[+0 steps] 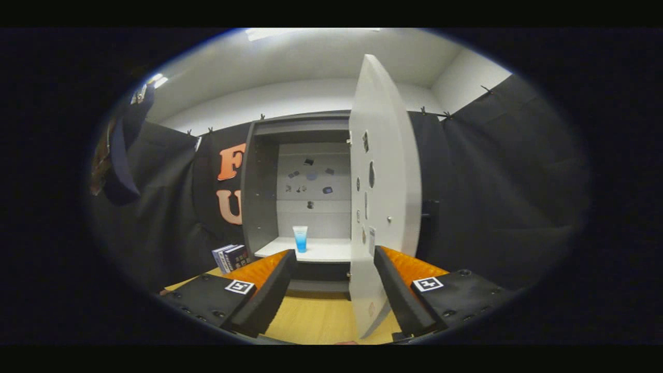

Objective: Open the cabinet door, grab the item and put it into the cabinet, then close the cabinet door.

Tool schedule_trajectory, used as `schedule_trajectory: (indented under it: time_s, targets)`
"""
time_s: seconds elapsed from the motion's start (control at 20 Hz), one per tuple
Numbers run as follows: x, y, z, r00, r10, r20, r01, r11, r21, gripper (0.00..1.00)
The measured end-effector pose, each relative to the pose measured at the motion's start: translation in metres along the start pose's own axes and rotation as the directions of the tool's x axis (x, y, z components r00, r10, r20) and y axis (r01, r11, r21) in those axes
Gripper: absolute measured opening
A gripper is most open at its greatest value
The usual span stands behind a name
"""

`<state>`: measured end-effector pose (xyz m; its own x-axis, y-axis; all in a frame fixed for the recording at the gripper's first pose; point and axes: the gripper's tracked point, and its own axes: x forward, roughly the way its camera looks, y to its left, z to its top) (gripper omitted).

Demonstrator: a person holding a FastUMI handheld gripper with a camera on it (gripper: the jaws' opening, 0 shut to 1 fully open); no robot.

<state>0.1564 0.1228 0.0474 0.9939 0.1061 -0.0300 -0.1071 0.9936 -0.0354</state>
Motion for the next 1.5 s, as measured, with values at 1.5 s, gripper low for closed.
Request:
schedule_trajectory:
  time_s: [1.5]
  targets:
    - [0.035,-0.138,0.006,0.974,-0.222,0.042,0.225,0.97,-0.095,0.91]
